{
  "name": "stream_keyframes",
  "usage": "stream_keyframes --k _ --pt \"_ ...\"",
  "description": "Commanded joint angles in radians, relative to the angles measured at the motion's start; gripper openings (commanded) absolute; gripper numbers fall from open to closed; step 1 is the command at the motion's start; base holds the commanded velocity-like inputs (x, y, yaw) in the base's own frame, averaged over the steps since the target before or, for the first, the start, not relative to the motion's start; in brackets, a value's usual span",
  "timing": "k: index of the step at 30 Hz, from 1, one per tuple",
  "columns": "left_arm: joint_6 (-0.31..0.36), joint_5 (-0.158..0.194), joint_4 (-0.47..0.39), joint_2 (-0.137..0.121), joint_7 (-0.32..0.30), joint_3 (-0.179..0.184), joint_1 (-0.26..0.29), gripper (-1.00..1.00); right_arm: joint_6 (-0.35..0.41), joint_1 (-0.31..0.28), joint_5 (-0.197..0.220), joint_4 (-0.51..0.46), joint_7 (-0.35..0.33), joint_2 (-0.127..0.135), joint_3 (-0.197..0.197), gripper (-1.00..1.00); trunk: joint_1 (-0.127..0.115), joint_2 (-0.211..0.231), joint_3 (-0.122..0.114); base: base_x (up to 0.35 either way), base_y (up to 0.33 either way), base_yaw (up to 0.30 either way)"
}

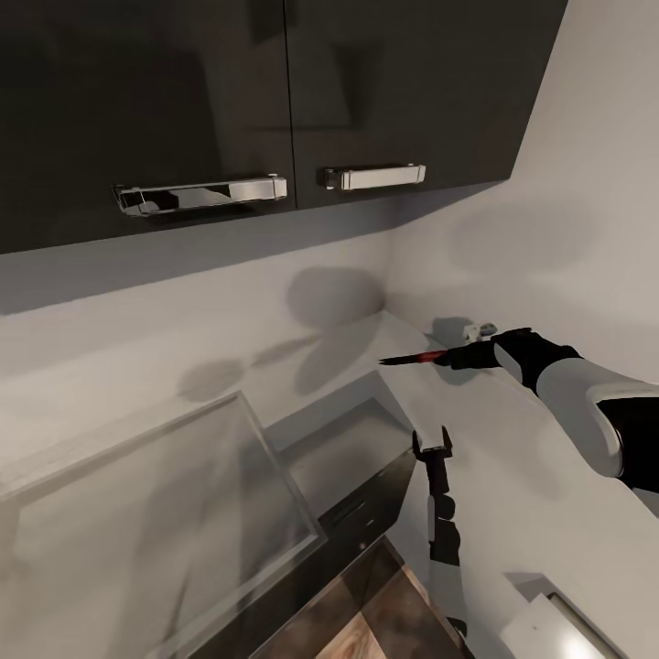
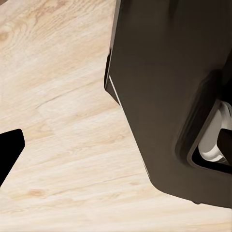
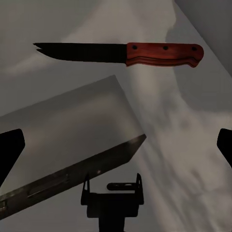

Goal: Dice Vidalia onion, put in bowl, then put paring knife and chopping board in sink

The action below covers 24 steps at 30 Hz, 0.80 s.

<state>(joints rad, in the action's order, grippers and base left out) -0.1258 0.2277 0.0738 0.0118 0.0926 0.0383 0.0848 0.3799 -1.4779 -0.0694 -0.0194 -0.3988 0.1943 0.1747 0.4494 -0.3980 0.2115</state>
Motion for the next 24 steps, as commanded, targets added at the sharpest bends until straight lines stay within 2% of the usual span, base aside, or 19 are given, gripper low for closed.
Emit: stream_keyframes --k 1,11,24 --pt "-0.008 0.007 0.004 0.0 0.001 0.004 0.002 1.0 0.004 -0.001 -0.007 -0.002 -0.006 0.001 0.003 1.0 0.001 -0.002 0.002 0.0 0.0 0.0" --pt "-0.008 0.007 0.004 0.001 0.001 0.004 0.002 1.0 0.004 0.0 -0.007 -0.002 -0.006 0.001 0.003 1.0 0.001 -0.002 0.002 0.065 0.0 0.0" --pt "-0.008 0.007 0.004 0.0 0.001 0.003 0.002 1.0 0.004 0.001 -0.007 -0.002 -0.006 0.0 0.003 1.0 0.001 -0.002 0.002 0.006 0.0 0.0"
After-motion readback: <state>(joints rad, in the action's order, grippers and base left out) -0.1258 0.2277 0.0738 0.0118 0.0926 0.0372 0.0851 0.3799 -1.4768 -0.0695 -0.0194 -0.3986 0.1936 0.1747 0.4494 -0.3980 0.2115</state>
